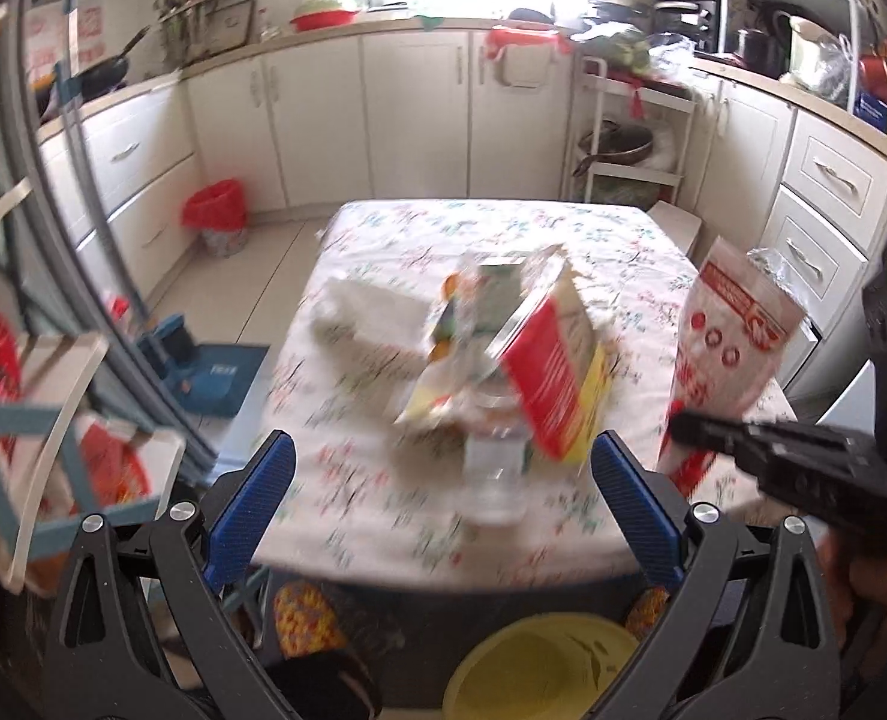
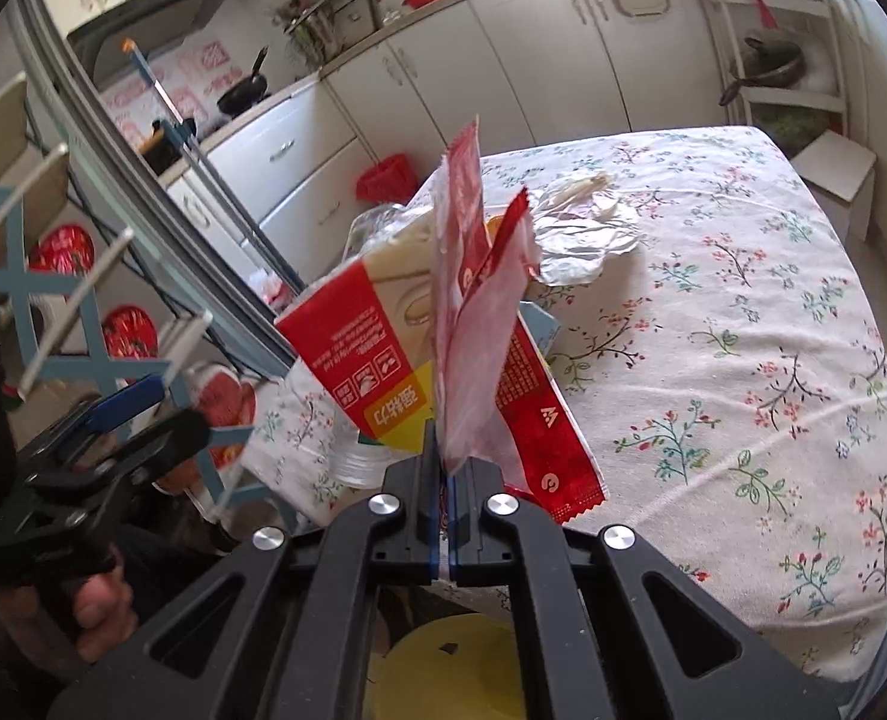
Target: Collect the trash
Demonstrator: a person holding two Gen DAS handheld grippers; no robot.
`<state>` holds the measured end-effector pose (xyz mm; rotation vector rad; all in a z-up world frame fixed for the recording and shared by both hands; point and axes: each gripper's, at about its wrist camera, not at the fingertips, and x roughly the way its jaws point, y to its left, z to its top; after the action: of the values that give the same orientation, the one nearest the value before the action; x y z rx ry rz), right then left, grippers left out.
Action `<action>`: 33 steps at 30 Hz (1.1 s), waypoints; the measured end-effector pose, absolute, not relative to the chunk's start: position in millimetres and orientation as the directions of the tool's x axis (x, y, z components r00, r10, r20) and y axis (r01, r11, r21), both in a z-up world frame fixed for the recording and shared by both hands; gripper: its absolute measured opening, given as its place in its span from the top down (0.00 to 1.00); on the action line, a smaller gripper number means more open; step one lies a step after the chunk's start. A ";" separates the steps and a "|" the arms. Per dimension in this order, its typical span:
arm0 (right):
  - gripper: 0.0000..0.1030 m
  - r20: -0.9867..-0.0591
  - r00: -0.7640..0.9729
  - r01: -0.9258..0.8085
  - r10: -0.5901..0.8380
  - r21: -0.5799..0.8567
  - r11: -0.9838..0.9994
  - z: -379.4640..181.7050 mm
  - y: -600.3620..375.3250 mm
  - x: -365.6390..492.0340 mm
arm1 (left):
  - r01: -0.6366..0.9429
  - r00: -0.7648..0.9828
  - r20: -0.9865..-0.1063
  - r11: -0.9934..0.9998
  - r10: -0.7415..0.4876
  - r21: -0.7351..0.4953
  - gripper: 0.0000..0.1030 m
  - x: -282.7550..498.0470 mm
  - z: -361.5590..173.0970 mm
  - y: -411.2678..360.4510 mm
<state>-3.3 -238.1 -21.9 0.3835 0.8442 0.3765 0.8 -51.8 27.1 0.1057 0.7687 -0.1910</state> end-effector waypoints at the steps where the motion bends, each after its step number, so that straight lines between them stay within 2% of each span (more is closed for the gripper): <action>1: 0.98 -0.640 0.608 -0.161 0.470 0.481 0.862 -23.0 -239.7 -2.7 | 0.216 0.705 -0.697 0.976 -0.131 0.035 0.09 6.2 26.0 -56.8; 7: 0.98 -0.623 0.613 -0.145 0.485 0.515 0.845 -27.7 -244.8 -2.5 | 0.233 0.704 -0.701 0.970 -0.116 0.074 0.24 41.2 19.7 -76.1; 9: 0.98 -0.620 0.614 -0.137 0.488 0.525 0.840 -27.4 -246.5 -2.7 | 0.245 0.690 -0.714 0.967 -0.119 0.076 0.42 52.7 15.2 -81.4; 10: 0.98 -0.618 0.615 -0.133 0.491 0.532 0.836 -27.9 -248.0 -2.1 | 0.249 0.684 -0.719 0.966 -0.123 0.071 0.47 55.7 13.3 -82.1; 12: 0.98 -0.614 0.617 -0.127 0.492 0.539 0.833 -28.9 -250.8 -3.5 | 0.264 0.661 -0.736 0.963 -0.145 0.046 0.75 63.9 8.2 -83.0; 15: 0.98 -0.610 0.620 -0.121 0.492 0.546 0.829 -29.0 -253.8 -3.3 | 0.276 0.658 -0.731 0.961 -0.179 0.012 0.90 65.1 7.9 -83.3; 20: 0.98 -0.605 0.629 -0.108 0.489 0.554 0.825 -30.0 -258.7 -5.4 | 0.282 0.672 -0.700 0.958 -0.240 -0.057 0.95 57.8 13.6 -78.0; 27: 0.98 -0.593 0.646 -0.105 0.480 0.555 0.825 -29.1 -262.2 -8.3 | 0.339 0.721 -0.594 0.929 -0.356 -0.146 0.97 34.2 37.9 -61.4; 33: 0.98 -0.591 0.652 -0.105 0.474 0.549 0.829 -28.9 -265.1 -14.1 | 0.362 0.741 -0.555 0.921 -0.379 -0.146 0.97 7.3 53.0 -49.3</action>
<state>-14.1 -265.1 -28.9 0.5032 0.7986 0.3451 7.3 -49.3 53.0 -0.0288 0.6144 -0.4067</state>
